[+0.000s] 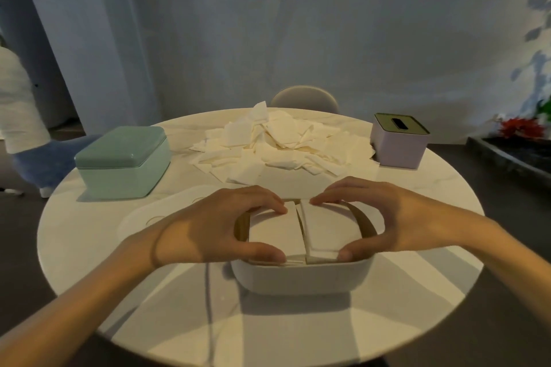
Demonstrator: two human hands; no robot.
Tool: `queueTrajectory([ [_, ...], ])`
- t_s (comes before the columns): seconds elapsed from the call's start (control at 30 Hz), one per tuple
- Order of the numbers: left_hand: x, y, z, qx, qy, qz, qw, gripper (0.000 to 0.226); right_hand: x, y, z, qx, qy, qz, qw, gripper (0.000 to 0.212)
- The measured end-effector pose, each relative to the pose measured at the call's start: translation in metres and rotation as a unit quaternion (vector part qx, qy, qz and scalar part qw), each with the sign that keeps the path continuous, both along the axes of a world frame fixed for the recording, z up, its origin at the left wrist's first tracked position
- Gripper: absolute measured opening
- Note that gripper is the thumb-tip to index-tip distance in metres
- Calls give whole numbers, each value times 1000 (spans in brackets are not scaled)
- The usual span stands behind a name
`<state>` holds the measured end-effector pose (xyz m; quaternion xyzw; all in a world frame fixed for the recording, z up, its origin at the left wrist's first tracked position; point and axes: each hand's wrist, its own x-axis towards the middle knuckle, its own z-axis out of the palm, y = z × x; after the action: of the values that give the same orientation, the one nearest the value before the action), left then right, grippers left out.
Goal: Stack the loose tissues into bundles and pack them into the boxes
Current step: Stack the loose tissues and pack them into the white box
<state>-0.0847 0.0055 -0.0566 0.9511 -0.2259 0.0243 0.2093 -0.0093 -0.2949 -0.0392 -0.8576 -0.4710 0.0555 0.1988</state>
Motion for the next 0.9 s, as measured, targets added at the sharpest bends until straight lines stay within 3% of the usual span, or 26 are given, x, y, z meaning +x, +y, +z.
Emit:
queueTrajectory([
  [0.2,9,4,-10,-14,-32,-3,999,77,4,6,5,-27,-14,21,999,71],
  [0.33,6,9,-4,-85,-22,-4,996,70,13,9,20,-33,4,14,999,70],
  [0.43,6,24,-2,-171,-34,70,982,51,19,17,25,17,3,-3,1000,63],
  [0.47,7,33,-4,-160,-46,114,979,49,21,21,24,38,-3,-14,999,62],
  [0.53,12,58,-16,-27,-62,197,978,47,25,28,22,72,-12,-32,997,59],
  [0.6,15,79,-31,95,-19,241,966,54,29,35,19,98,-14,-37,994,59],
  [0.9,35,88,-43,128,-1,218,967,56,39,60,8,195,-61,-68,977,30],
])
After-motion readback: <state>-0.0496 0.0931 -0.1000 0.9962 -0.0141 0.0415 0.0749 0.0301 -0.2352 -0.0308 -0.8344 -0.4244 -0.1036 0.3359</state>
